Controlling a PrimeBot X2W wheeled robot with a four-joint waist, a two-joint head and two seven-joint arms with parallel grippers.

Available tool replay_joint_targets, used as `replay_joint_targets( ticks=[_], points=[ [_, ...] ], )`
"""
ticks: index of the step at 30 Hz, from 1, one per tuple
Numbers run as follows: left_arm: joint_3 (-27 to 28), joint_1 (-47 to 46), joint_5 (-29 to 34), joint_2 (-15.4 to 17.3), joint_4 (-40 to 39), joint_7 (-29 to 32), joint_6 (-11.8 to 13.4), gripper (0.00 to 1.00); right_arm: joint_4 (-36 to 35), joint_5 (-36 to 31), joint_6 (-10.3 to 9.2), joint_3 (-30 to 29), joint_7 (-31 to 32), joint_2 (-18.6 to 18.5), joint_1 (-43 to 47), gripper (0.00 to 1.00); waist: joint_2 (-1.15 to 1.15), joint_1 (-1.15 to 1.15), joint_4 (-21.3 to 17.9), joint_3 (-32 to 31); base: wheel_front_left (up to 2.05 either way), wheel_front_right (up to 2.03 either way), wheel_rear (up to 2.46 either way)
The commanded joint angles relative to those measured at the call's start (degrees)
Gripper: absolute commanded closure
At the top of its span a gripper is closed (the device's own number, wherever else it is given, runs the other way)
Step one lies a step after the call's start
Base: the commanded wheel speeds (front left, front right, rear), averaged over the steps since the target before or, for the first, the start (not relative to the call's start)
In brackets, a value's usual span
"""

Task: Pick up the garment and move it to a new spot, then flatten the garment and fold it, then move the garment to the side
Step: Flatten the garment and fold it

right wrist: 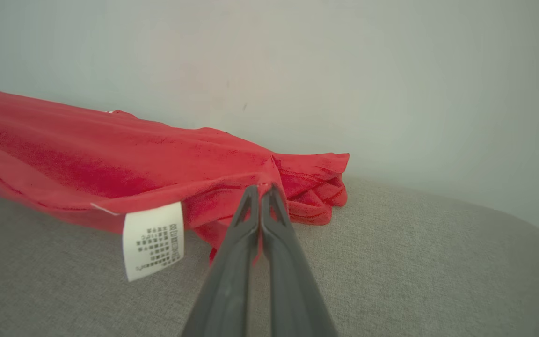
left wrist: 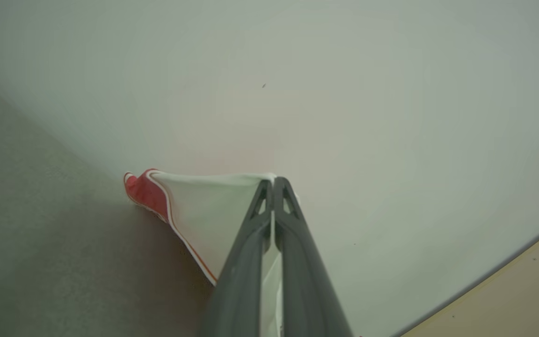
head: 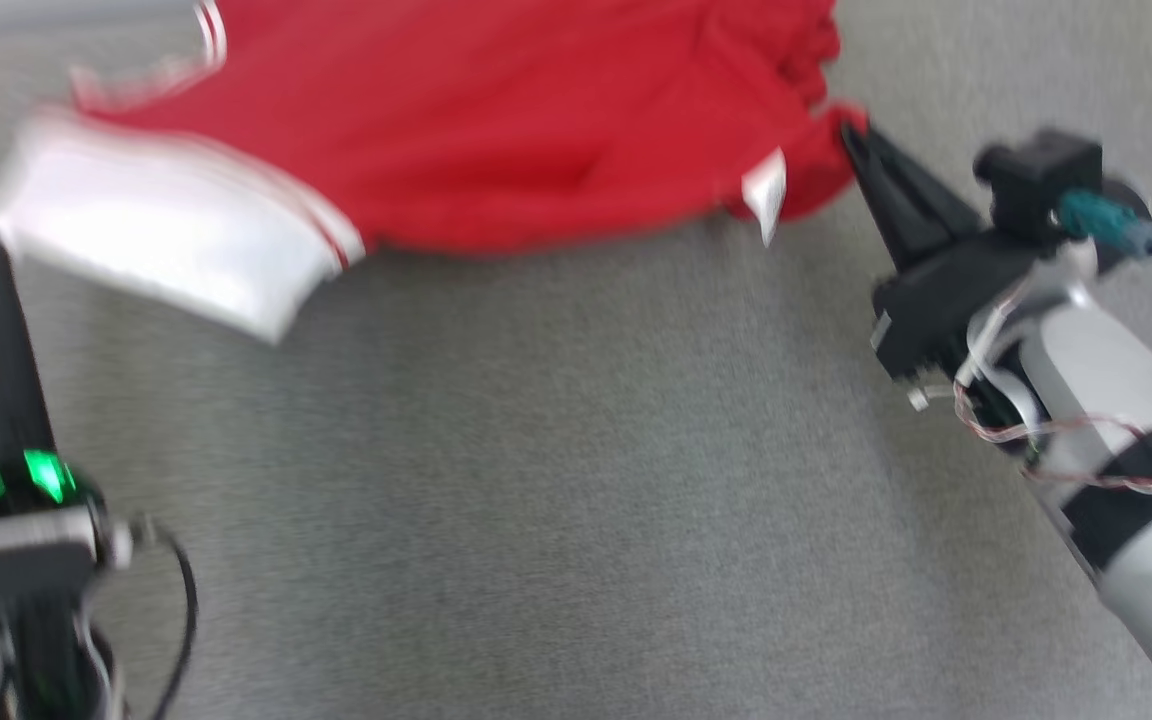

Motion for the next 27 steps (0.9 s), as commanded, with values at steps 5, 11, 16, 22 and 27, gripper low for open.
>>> replay_joint_targets(
  ticks=[5, 11, 16, 22, 27],
  points=[
    [0.34, 12.09, -1.33, -3.55, -2.66, -0.45, -0.09, 1.00, -1.01, 3.29, 0.05, -2.08, 1.52, -3.63, 6.73, 1.00, 0.00, 0.01, 5.24, -11.06, 0.00, 0.00, 0.00],
    [-6.58, 22.63, -4.04, -5.47, -3.52, 1.06, -0.10, 1.00, 0.24, 4.62, 0.05, -9.10, 6.08, -6.29, 16.74, 1.00, 0.00, 0.01, 7.37, -17.41, 0.00, 0.00, 0.00],
    [-11.47, 28.67, -4.51, -3.94, -0.30, 3.45, -0.10, 1.00, -2.76, 3.82, 0.05, -15.75, 10.14, -4.97, 26.74, 1.00, 0.00, 0.01, 7.74, -20.96, 0.00, 0.00, 0.00],
    [-14.78, 34.01, -8.09, 0.24, 0.82, 9.56, -0.10, 1.00, -6.21, 2.31, 0.05, -25.14, 15.65, -1.11, 38.50, 1.00, 0.00, 0.01, 7.99, -22.71, 0.00, 0.00, 0.00],
    [-15.67, 36.61, -10.58, 2.87, 1.51, 13.59, 0.24, 1.00, -9.12, 0.65, 0.05, -33.00, 19.94, 3.88, 46.47, 1.00, 0.00, 0.01, 8.56, -23.30, 0.00, 0.00, 0.00]
  ],
)
